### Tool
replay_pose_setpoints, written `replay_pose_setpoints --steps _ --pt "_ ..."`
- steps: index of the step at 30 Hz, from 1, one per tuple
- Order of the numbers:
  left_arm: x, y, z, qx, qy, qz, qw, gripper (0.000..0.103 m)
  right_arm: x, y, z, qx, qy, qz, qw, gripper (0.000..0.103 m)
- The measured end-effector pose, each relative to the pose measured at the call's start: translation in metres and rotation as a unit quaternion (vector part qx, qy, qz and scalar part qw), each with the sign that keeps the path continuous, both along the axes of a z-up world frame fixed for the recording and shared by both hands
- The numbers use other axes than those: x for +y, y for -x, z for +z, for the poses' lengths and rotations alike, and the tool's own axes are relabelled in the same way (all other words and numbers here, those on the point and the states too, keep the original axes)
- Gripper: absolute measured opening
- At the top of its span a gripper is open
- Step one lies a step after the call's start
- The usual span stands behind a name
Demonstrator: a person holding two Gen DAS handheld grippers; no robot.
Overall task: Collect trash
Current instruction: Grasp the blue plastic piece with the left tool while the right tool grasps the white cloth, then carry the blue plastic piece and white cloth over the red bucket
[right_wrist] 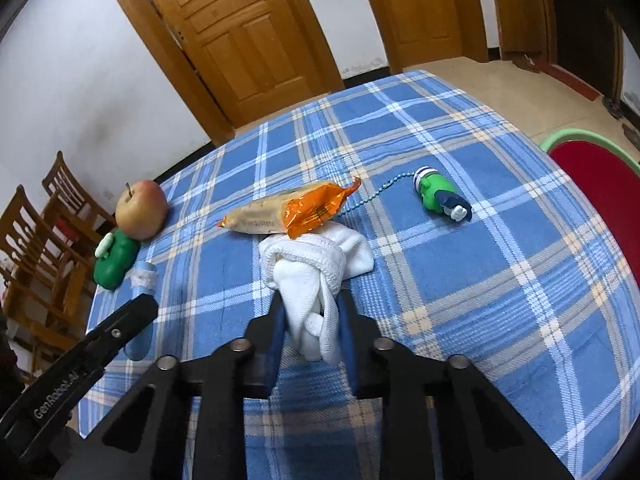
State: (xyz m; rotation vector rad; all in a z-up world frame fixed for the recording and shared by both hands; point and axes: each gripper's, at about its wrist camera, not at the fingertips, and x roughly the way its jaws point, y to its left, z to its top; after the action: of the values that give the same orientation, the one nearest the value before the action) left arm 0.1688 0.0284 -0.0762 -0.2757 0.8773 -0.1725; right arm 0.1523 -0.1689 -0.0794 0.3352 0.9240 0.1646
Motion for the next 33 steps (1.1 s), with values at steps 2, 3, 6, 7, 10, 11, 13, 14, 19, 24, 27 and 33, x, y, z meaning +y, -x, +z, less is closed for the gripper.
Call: replay_pose_setpoints --steps 2,3,6,7,10,11,13,14,19,24,27,33 --pt "-0.003 -0.003 -0.007 0.015 0.005 -0.007 0.9998 0.011 0.001 0.001 0.0 -0.001 0.004 0.002 1.0 0.016" --pt "-0.005 -0.003 -0.011 0.023 0.006 -0.01 0.9997 0.011 0.0 0.003 0.0 -0.001 0.005 0.004 1.0 0.015" --pt "-0.007 -0.002 -0.011 0.023 0.011 -0.015 0.9996 0.011 -0.004 0.009 0.002 -0.001 -0.002 0.005 1.0 0.013" --pt "-0.007 0.0 -0.009 0.017 0.006 -0.012 0.9998 0.011 -0.005 0.011 0.002 0.0 -0.004 0.006 1.0 0.013" --pt "-0.007 0.002 -0.008 0.012 -0.003 -0.004 0.9999 0.011 -0.01 0.021 0.004 -0.001 -0.002 0.005 1.0 0.013" --pt "-0.006 0.002 -0.008 0.012 -0.004 -0.002 0.9999 0.011 -0.011 0.024 0.005 -0.001 -0.003 0.006 1.0 0.013" --pt "-0.006 0.002 -0.008 0.011 -0.008 0.003 0.9999 0.011 -0.015 0.032 0.006 0.001 -0.007 0.012 1.0 0.013" --pt "-0.006 0.003 -0.007 0.008 -0.009 0.004 0.9999 0.011 -0.018 0.036 0.008 0.001 -0.01 0.014 1.0 0.013" --pt "-0.011 0.008 0.003 -0.012 -0.017 -0.003 0.9998 0.011 -0.038 0.059 0.019 -0.012 -0.018 0.008 1.0 0.013" --pt "-0.021 0.017 0.017 -0.031 -0.028 -0.011 0.9991 0.011 -0.059 0.084 0.031 -0.026 -0.02 -0.009 0.999 0.013" --pt "-0.026 0.024 0.027 -0.039 -0.023 -0.017 0.9988 0.011 -0.073 0.095 0.035 -0.033 -0.024 -0.026 0.999 0.013" --pt "-0.04 0.045 0.046 -0.051 -0.027 -0.036 0.9977 0.011 -0.093 0.109 0.039 -0.048 -0.039 -0.039 0.997 0.013"
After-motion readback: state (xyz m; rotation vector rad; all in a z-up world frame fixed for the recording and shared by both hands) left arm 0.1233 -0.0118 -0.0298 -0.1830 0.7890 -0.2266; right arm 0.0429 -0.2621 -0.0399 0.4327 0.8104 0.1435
